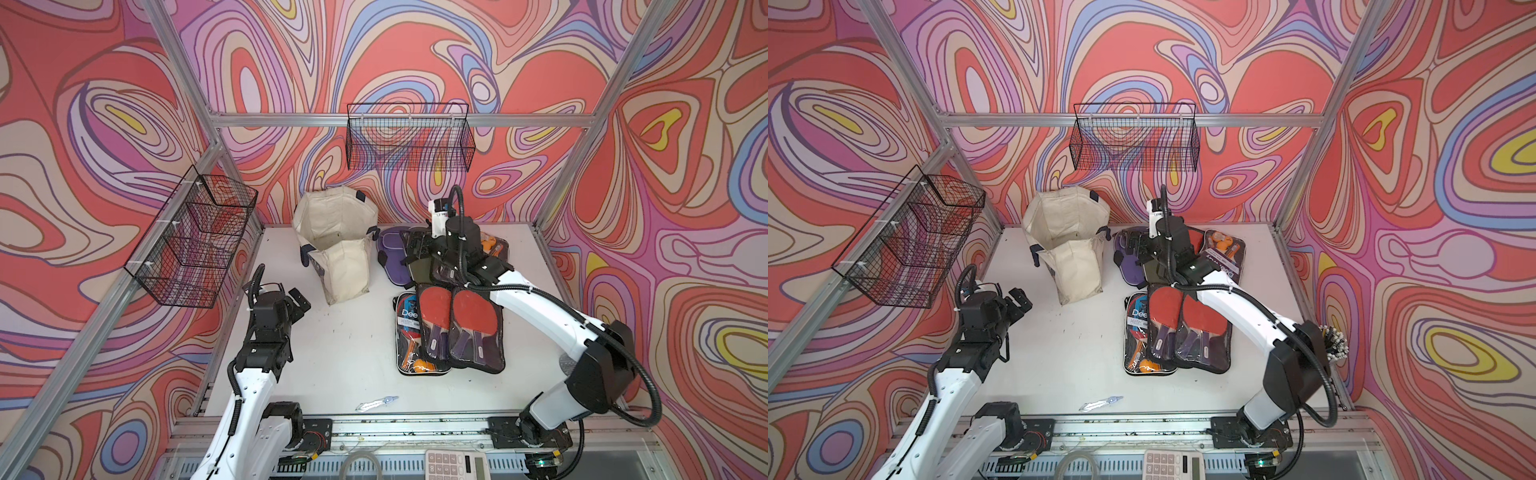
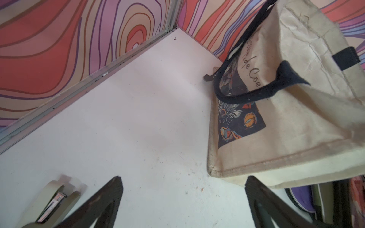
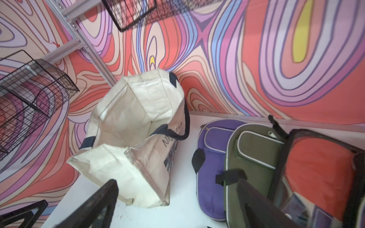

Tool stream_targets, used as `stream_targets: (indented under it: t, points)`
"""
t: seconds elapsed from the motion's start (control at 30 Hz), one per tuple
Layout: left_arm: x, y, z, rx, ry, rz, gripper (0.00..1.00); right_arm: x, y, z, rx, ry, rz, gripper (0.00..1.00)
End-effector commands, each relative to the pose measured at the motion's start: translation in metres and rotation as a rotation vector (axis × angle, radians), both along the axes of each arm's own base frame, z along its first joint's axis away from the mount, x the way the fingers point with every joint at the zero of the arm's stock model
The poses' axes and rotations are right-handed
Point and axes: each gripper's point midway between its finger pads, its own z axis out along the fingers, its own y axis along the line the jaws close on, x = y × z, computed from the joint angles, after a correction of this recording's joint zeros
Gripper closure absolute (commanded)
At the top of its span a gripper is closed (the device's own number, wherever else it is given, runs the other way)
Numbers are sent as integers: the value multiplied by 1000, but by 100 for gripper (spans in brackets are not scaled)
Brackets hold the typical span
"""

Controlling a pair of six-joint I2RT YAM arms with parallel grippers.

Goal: Remove the ping pong set from the canvas bag
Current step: Reset both arms

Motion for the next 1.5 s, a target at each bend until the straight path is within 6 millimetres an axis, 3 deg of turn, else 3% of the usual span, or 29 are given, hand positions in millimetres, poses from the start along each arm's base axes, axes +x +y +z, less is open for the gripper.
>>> stream_targets:
  t: [0.0, 0.17, 0.2, 0.37, 0.53, 0.77, 1.23, 1.47]
  points:
    - [9, 12, 5, 71, -42, 47, 0, -6, -31, -12, -77, -11, -95, 2]
    - [19, 13, -6, 137, -26, 54, 0, -19, -79, -35, -106, 16, -222, 2]
    - [16, 13, -22, 164, 9, 49, 0, -22, -88, -39, -110, 23, -249, 2]
    - [22, 13, -39, 241, -16, 63, 0, -38, -127, -70, -134, 52, -344, 2]
    - [26, 23, -35, 325, -27, 104, 0, -44, -157, -103, -133, 111, -402, 2]
    - [31, 34, -47, 434, -23, 144, 0, -43, -182, -121, -176, 120, -476, 2]
    - [55, 33, -63, 499, -58, 107, 0, -30, -231, -163, -265, 125, -665, 2]
    - [66, 27, -66, 512, -33, 58, 0, -30, -256, -170, -345, 73, -766, 2]
